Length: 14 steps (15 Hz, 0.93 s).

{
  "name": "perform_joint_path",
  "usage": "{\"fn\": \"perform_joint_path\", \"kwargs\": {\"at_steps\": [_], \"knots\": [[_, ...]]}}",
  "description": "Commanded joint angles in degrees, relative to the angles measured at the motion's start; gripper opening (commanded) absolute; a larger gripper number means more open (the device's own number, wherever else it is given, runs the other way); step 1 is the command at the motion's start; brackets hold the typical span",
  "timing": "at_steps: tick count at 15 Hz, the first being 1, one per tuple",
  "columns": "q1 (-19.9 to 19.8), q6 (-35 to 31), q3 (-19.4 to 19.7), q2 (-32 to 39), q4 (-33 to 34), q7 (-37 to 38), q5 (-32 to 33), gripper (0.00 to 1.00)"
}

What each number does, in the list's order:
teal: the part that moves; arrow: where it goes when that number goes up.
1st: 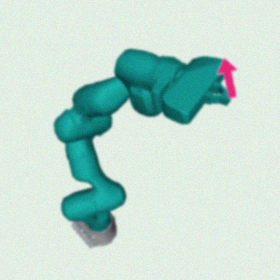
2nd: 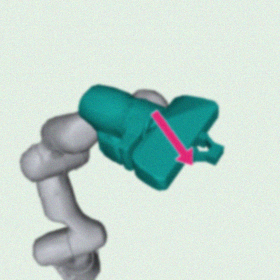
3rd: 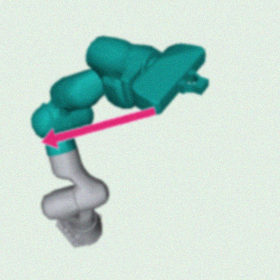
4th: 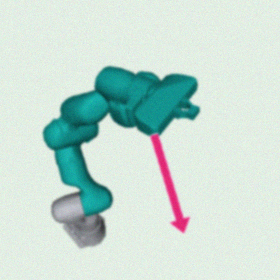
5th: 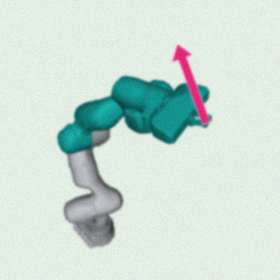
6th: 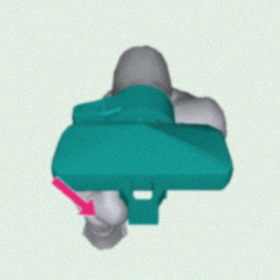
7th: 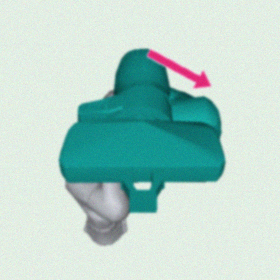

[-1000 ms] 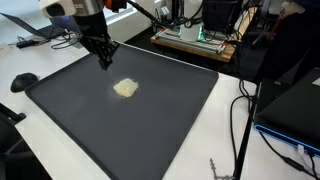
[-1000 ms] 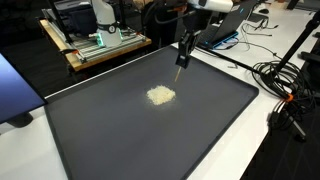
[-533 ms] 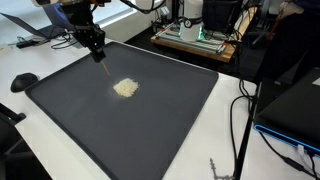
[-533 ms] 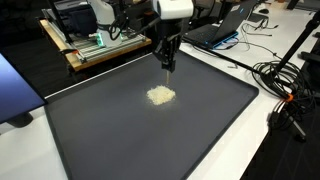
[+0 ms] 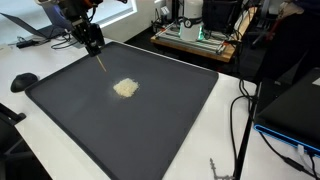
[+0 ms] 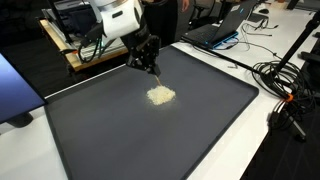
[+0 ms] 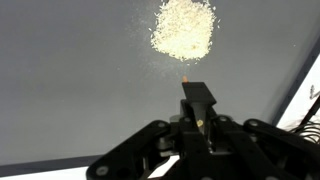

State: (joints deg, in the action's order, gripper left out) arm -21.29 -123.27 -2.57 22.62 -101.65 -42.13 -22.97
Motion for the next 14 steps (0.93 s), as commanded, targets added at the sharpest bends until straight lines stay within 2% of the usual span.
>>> {"fn": "perform_joint_path", "kwargs": {"at_steps": [1, 4, 5, 14], "knots": [[0.86, 0.40, 1.56, 0.03, 0.00, -1.17, -1.19, 0.12], [0.85, 0.40, 1.48, 0.02, -0.05, -1.46, -1.60, 0.12], [0.01, 2.12, 0.90, 0.87, 1.00, -3.13, -3.08, 0.03], [-6.21, 11.21, 2.36, 11.67, 10.56, -6.17, -12.19, 0.03]]}}
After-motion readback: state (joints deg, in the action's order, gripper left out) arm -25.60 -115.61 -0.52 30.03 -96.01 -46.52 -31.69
